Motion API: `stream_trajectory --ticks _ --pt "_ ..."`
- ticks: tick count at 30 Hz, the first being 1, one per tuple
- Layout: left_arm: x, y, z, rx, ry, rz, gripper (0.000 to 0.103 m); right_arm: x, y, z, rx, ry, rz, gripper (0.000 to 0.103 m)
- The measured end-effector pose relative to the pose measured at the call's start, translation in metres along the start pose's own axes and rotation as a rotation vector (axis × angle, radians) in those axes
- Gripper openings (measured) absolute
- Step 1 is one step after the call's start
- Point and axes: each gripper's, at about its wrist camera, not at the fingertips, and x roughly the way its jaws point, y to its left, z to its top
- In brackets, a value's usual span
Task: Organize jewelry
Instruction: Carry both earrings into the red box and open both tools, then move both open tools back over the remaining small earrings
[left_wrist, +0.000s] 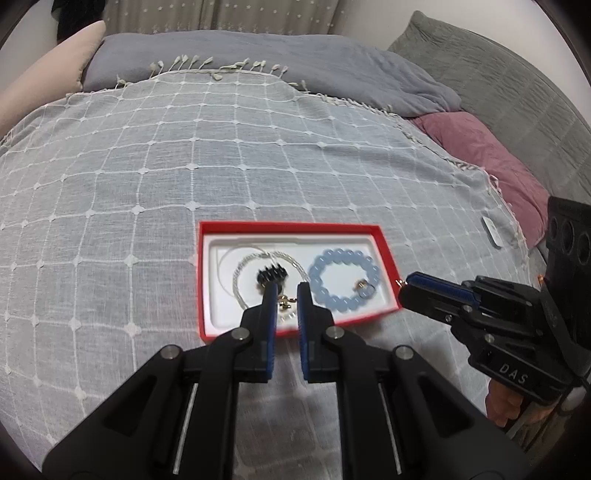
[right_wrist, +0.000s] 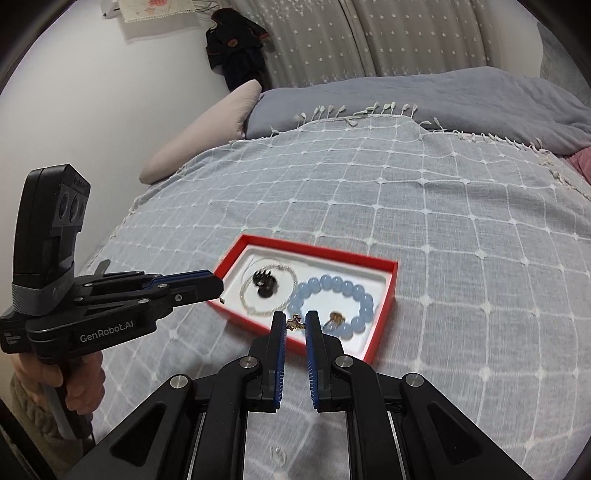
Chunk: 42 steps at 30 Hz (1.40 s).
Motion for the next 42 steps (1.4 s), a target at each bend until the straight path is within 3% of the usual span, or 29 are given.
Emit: stream_trajectory --ticks 6,10,18,23,27,32,42 --pt "0.023 0.017 0.003 -0.033 0.034 0.012 0.012 0.022 -0.01 0.011 0.022 0.003 -0.003 0.011" --pt "0.024 0.022 0.002 -0.052 0.039 0.015 0.016 0.023 -0.018 0.013 0.073 -0.005 0.013 0.028" --pt "0.004 0.021 -0.006 -0.042 0.004 0.05 0.021 0.006 -0.014 0.01 0.065 -0.028 -0.004 0.029" --pt "-0.008 0.013 -0.022 -0.019 -0.007 0.114 0.028 -0.01 -0.003 -0.004 0.023 -0.033 -0.043 0.049" --pt "-0.017 0.005 -0.044 0.014 -0.001 0.148 0.031 -0.023 0.004 -0.021 0.006 -0.025 -0.075 0.051" --pt "-0.026 0.006 -0.084 -0.006 0.053 0.107 0.035 -0.055 0.018 -0.044 -0.004 -0.068 -0.042 0.068" --pt "-0.024 0.001 -0.112 -0.007 0.105 0.047 0.035 -0.069 0.015 -0.088 0.018 -0.023 -0.059 0.067"
